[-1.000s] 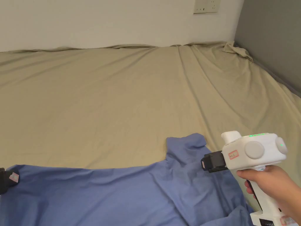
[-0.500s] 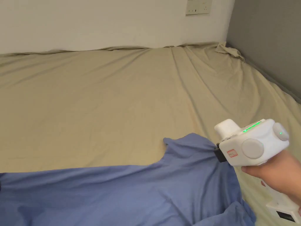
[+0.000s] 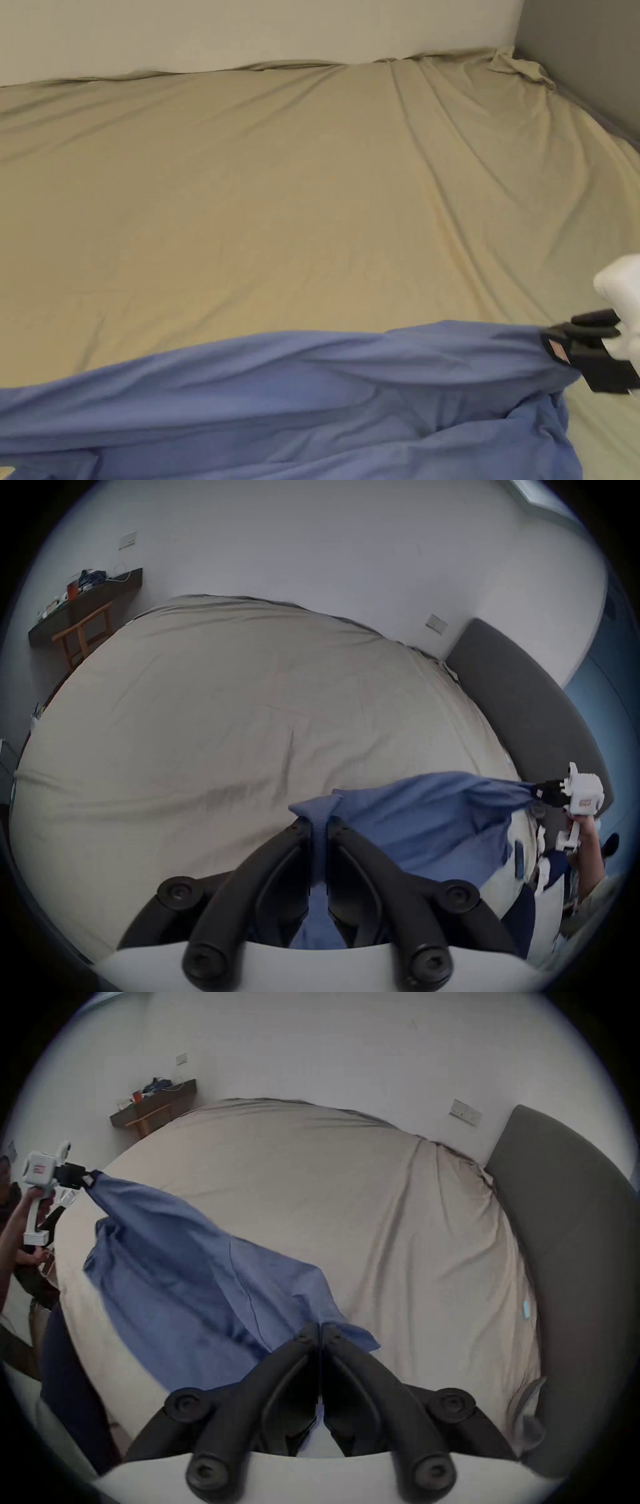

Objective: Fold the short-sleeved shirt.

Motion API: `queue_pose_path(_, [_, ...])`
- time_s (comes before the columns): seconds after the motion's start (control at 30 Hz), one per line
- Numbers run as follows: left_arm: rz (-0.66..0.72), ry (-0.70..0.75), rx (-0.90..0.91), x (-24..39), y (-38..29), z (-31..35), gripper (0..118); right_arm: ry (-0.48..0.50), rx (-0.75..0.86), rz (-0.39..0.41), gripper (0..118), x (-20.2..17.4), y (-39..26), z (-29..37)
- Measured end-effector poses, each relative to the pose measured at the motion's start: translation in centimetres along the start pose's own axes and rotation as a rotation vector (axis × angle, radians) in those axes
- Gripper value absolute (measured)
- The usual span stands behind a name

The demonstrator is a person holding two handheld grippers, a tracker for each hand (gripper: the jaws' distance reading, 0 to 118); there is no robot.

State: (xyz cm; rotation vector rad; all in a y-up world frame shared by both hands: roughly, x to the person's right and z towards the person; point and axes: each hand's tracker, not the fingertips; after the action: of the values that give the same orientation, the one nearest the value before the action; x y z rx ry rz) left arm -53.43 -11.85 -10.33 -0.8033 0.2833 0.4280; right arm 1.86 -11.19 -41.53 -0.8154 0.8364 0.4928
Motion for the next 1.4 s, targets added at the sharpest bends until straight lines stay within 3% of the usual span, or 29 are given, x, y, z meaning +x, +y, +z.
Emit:
queue_pose_path(0.1, [-0.007,0.013,-0.03,-0.3,-3.0,0.8,7,0.01,-0.041,-0.021,4,-2.0,-3.3,0.3])
queue_pose_path(0.2, [0.093,-0.032,-0.04,-1.8,-5.3,1.3,7,-0.022,-0.092,-0.093,4,-2.8,-6.1,0.2])
queue_pose_path(0.33, [0.13,0.004,-0.067,-3.1,-7.8,1.2,7,-0.128,-0.184,-0.004,4,-4.4,-7.8,-0.2])
queue_pose_path(0.53, [0.199,-0.017,-0.092,-3.7,-10.5,0.9,7,-0.135,-0.273,-0.039,4,-4.1,-9.4,-1.7])
queue_pose_path(0.7, [0.14,0.099,-0.198,-4.3,-11.9,-2.1,7,-0.125,-0.338,-0.018,4,-3.8,-12.1,-5.7])
queue_pose_path(0.77, [0.183,0.13,-0.234,-5.0,-12.7,-3.7,7,-0.117,-0.354,-0.034,4,-3.7,-12.8,-6.9])
queue_pose_path(0.97, [0.222,0.169,-0.2,-4.2,-13.1,-4.5,7,-0.118,-0.345,-0.049,4,-3.5,-13.1,-7.5])
queue_pose_path(1.0, [0.222,0.181,-0.184,-3.5,-13.1,-4.0,12,-0.121,-0.347,-0.043,4,-3.6,-12.9,-7.3])
queue_pose_path(1.03, [0.209,0.21,-0.124,-2.7,-12.8,-3.1,41,-0.142,-0.344,-0.016,14,-3.9,-12.6,-6.7])
queue_pose_path(1.07, [0.204,0.216,-0.089,-2.1,-12.4,-1.8,83,-0.188,-0.324,0.065,33,-4.4,-12.1,-5.7])
queue_pose_path(1.1, [0.212,0.176,-0.023,-1.5,-12.0,-0.3,118,-0.22,-0.292,0.145,64,-4.8,-11.7,-4.6])
queue_pose_path(1.13, [0.227,0.168,0.168,-2.3,-11.7,1.5,118,-0.236,-0.241,0.185,109,-5.0,-11.1,-3.1])
queue_pose_path(1.17, [0.234,0.133,0.178,-2.1,-11.0,2.7,118,-0.225,-0.181,0.166,118,-5.1,-10.6,-1.7])
queue_pose_path(1.2, [0.242,0.137,0.221,-1.6,-10.7,3.8,118,-0.189,-0.07,0.135,118,-5.1,-10.1,0.0])
queue_pose_path(1.27, [0.246,0.131,0.271,-0.1,-11.6,5.6,118,-0.107,-0.02,-0.017,118,-7.2,-7.8,3.1])
queue_pose_path(1.4, [0.191,0.124,0.153,2.2,-12.3,4.6,118,0.004,0.106,-0.187,117,-7.7,-6.4,3.6])
